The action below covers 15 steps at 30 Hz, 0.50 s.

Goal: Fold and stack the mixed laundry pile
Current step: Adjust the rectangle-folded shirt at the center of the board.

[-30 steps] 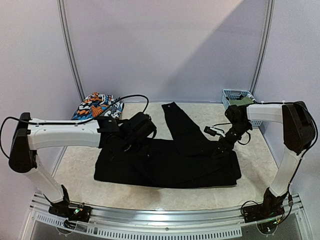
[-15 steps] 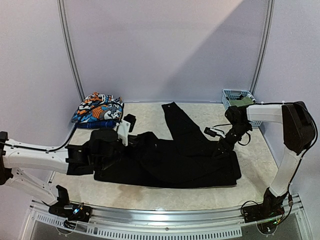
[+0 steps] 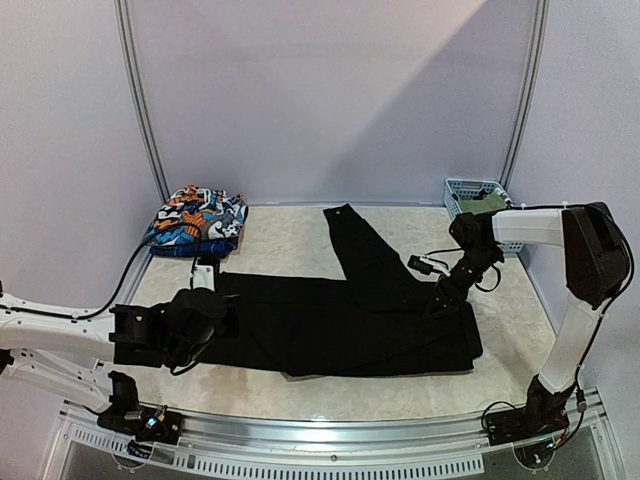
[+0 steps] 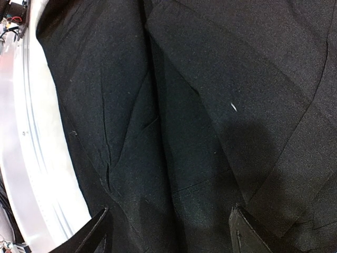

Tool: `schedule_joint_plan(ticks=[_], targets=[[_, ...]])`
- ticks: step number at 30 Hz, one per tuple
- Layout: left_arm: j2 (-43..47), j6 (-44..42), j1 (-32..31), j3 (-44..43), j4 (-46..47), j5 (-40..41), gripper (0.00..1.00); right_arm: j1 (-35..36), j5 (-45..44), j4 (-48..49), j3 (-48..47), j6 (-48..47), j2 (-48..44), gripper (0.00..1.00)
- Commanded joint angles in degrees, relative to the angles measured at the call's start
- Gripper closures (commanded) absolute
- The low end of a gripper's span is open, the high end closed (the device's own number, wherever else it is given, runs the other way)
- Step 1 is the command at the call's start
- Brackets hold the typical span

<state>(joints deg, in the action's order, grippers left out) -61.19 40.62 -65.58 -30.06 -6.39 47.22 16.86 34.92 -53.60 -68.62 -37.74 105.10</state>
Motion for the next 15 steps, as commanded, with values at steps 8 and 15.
schedule_joint_plan(ticks=[8, 15], targets=[[4.0, 13.9, -1.7, -9.3, -27.5, 12.2, 0.49, -0.1, 1.7, -0.3, -0.5, -0.7, 0.5, 0.01], [-31.1, 5.4, 4.2, -45.9, -45.8, -4.1, 0.44, -0.1, -2.6, 4.5, 0.5, 3.1, -2.2, 0.01]])
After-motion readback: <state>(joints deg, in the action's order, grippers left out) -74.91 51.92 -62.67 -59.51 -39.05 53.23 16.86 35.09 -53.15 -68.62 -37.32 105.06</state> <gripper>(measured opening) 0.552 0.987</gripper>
